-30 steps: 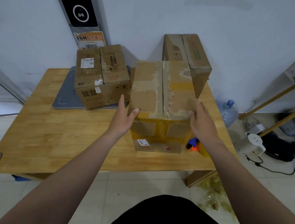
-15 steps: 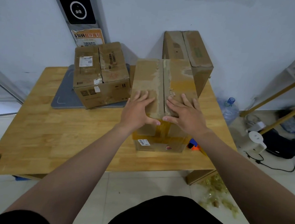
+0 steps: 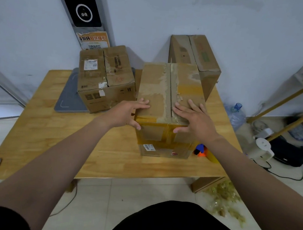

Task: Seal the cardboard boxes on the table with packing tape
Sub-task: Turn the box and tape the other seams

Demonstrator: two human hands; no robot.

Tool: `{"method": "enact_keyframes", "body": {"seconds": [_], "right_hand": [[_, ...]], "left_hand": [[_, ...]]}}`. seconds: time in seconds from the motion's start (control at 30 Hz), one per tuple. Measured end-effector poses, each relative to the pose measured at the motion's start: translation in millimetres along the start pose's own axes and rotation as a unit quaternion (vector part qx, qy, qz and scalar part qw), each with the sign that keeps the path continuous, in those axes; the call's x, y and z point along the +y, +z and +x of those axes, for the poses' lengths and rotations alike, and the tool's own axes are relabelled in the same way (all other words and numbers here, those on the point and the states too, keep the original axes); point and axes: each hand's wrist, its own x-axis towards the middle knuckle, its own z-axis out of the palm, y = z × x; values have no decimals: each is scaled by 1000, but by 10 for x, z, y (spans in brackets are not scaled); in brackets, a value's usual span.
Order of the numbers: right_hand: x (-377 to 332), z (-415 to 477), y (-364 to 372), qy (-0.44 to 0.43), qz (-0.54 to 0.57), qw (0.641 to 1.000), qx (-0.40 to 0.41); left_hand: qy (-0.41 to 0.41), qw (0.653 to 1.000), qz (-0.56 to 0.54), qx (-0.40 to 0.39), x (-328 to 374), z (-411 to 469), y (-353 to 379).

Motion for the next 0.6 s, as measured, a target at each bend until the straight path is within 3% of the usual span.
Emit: {"method": "enact_keyframes", "body": {"seconds": [0.17, 0.3, 0.47, 0.6], "right_hand": [[-23, -8, -104, 29, 125, 992, 5], [-255, 79, -182, 96, 203, 974, 34], [-463, -52, 131, 104, -61, 991, 49], [-263, -157, 188, 102, -75, 985, 115]], "left_hand": [[-40, 998, 39, -11, 194, 26, 12], [-103, 992, 55, 52, 447, 134, 373], [-112, 981, 95, 124, 421, 146, 601], [-87, 985, 35, 142, 334, 109, 566]]}}
